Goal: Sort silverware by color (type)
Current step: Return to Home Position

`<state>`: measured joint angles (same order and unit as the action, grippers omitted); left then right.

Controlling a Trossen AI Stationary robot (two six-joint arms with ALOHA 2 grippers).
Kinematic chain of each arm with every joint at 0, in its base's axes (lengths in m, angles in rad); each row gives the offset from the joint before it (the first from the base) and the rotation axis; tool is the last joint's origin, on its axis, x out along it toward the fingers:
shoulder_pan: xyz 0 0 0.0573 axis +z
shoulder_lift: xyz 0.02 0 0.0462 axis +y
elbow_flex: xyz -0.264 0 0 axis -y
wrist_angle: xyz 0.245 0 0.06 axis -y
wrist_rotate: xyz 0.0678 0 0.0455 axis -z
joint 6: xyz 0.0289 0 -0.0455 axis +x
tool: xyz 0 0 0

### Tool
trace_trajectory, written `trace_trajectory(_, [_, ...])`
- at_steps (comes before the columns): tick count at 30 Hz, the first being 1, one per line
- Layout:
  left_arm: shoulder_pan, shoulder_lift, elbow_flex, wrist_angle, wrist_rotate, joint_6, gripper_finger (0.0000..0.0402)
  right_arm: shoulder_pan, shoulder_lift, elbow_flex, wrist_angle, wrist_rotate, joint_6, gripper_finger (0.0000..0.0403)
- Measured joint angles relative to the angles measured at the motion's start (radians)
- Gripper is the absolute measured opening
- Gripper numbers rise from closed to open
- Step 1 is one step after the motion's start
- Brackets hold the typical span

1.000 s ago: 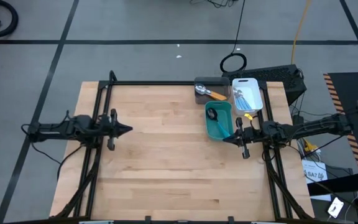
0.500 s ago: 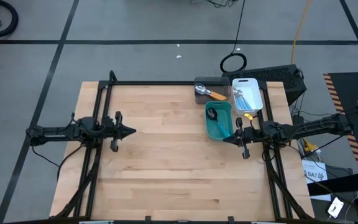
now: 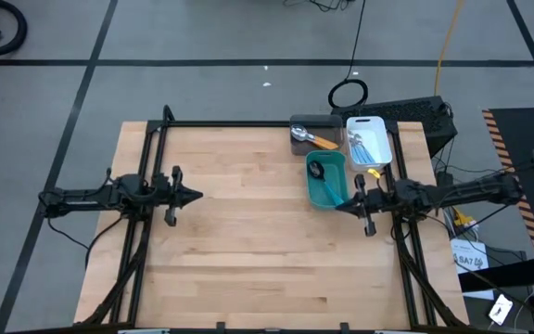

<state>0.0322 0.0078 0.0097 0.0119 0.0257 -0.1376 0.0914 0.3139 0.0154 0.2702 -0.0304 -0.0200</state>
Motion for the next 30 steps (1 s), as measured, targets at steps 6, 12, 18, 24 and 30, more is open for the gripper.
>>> trace_trajectory(6, [0.0,0.0,0.0,-0.001,0.0,-0.006,0.0001,0.0,-0.149,0.0,-0.142,0.002,-0.003,0.0])
trace_trajectory(12, [0.0,0.0,0.0,-0.001,0.0,-0.007,0.0001,0.0,-0.307,0.0,-0.24,0.004,-0.017,0.0])
trace_trajectory(18, [0.0,0.001,0.0,-0.002,0.0,-0.021,0.0001,0.0,-0.311,0.0,-0.245,0.005,-0.035,0.0])
trace_trajectory(24, [0.0,0.007,0.0,-0.002,0.0,-0.021,0.0,0.0,-0.309,0.0,-0.248,0.003,-0.013,0.0])
trace_trajectory(30, [0.0,0.007,0.0,-0.002,0.0,-0.017,0.0001,0.0,-0.309,0.0,-0.25,0.003,0.008,0.0])
